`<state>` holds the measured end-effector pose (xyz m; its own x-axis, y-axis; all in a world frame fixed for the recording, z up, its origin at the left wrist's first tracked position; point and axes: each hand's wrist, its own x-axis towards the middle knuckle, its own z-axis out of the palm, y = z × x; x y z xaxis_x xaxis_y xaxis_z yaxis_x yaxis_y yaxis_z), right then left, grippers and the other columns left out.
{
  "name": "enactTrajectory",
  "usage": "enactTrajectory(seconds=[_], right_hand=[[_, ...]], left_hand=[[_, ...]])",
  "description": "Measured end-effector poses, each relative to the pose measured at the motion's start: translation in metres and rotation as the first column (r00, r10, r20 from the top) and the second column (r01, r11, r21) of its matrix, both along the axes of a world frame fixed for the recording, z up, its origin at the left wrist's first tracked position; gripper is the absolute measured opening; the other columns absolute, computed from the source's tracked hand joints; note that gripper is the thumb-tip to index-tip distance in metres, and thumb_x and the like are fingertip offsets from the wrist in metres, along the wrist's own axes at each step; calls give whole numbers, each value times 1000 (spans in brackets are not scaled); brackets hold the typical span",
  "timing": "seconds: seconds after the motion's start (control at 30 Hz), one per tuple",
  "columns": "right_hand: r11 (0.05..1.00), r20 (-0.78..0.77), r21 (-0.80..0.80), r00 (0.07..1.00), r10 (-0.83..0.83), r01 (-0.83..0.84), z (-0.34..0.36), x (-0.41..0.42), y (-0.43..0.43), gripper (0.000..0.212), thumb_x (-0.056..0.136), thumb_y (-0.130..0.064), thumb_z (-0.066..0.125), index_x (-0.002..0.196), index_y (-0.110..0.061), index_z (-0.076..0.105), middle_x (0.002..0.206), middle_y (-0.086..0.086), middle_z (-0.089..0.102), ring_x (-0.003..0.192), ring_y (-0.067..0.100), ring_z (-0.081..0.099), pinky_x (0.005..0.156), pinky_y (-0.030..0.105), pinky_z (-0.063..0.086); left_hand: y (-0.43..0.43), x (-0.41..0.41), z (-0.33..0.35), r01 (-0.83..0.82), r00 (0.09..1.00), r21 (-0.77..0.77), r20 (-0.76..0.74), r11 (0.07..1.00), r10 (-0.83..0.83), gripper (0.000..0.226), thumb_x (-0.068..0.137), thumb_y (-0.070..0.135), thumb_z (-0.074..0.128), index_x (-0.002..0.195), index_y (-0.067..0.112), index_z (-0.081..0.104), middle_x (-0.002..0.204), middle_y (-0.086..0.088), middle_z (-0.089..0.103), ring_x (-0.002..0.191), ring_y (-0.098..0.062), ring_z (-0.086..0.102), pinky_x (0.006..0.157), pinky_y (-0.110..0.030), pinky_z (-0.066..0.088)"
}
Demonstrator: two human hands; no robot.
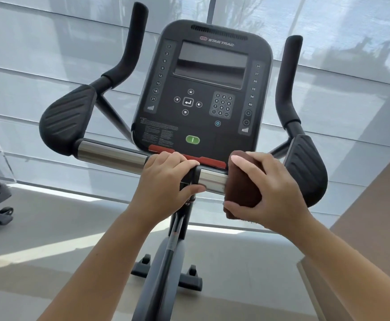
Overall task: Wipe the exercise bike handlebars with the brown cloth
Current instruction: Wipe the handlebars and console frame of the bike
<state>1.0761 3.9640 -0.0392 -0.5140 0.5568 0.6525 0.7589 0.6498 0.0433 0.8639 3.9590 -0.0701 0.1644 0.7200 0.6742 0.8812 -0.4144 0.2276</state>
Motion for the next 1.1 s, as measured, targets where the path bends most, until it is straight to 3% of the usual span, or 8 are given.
enactTrajectory(seconds=[0.1,0.17,0.33,0.57,0.77,0.93,1.0,1.1], right_hand=[[872,-48,-486,998,40,-58,31,-22,21,65,66,-60,63,125,-36,50,111,-7,57,100,13,54,88,29,45],[826,-91,-558,995,30,-76,29,-32,29,59,70,-57,65,124,-39,48,108,-9,58,98,12,54,89,30,46],[995,-25,-79,998,62,-64,0,-39,11,76,64,-57,65,130,-21,50,117,9,54,100,25,52,86,29,38],[894,-104,-434,992,75,-113,23,-84,33,65,67,-62,60,126,-38,47,98,-11,51,91,13,50,78,24,36],[985,55,158,997,57,-65,-14,-110,14,70,63,-47,74,121,-11,59,113,25,59,95,41,57,78,43,51],[866,-138,-478,986,90,-146,18,-126,40,66,66,-65,60,123,-34,49,106,-5,58,98,17,55,83,28,44],[936,-109,-328,990,94,-125,9,-127,35,70,66,-64,61,127,-31,48,110,0,57,99,21,55,82,31,45],[954,-10,297,999,39,-34,-31,-128,23,63,73,-48,68,126,-17,52,119,20,57,103,38,59,83,44,51]], left_hand=[[3,-7,8,46,997,-52,-58,998,-49,47,72,40,72,108,10,64,94,-6,65,89,-26,54,82,-39,38],[4,-14,12,108,990,-83,-77,991,-114,44,73,33,73,109,9,63,98,-6,67,93,-27,57,83,-39,40],[-5,-44,8,86,984,-26,-157,996,-89,40,74,14,73,112,5,63,102,-11,67,95,-30,60,88,-43,44],[1,-84,15,-54,990,-102,-135,993,40,61,74,51,63,111,3,63,105,-12,67,100,-31,59,92,-44,40],[-1,-102,14,-44,998,-89,-54,995,39,61,74,57,47,108,10,65,100,-7,68,96,-28,59,88,-42,38],[-3,-122,13,-102,995,-87,-23,991,100,64,73,61,44,108,12,64,102,-5,67,99,-26,56,91,-38,33],[-2,-128,14,-105,994,-99,-12,990,104,65,73,63,43,106,12,64,100,-4,66,98,-25,56,91,-36,33],[1,-129,12,-111,994,-77,5,991,112,64,73,63,44,103,10,64,99,-4,67,96,-26,56,91,-37,34]])
